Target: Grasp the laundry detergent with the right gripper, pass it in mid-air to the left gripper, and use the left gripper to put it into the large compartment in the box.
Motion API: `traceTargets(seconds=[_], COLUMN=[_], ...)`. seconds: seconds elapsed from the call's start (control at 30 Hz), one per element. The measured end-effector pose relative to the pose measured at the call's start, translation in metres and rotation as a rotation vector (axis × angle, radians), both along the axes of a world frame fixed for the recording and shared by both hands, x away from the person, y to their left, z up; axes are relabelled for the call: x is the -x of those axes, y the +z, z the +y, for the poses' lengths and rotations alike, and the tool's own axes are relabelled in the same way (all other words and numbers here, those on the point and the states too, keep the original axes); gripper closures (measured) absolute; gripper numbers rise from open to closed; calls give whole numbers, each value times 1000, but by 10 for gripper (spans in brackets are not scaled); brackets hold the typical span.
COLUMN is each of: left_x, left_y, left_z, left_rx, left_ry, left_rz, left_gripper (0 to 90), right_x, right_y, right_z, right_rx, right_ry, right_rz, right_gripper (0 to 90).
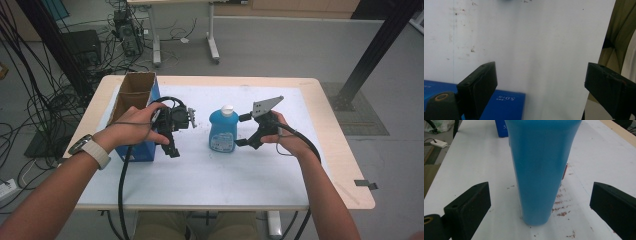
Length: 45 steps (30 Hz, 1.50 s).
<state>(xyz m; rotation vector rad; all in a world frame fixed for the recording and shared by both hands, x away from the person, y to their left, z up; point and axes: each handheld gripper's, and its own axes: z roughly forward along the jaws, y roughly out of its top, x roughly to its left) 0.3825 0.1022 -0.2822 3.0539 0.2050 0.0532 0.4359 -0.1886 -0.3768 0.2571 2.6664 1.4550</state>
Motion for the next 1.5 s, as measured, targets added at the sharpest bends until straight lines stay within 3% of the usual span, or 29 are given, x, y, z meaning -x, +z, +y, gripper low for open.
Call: traceTargets(seconds=[1.1, 1.5], left_x=[0, 0], left_y=[1, 0], left_z=[1, 1], left_rx=[3, 4], left_ry=[2, 3], left_rz=[-3, -1], left_gripper=[115, 116], right_x=[1, 1], right_y=[0, -5], right_z=[4, 9], right_rx=[-3, -41], right_ry=[-12, -21], right_rz=[-10, -21], right_gripper=[31, 37])
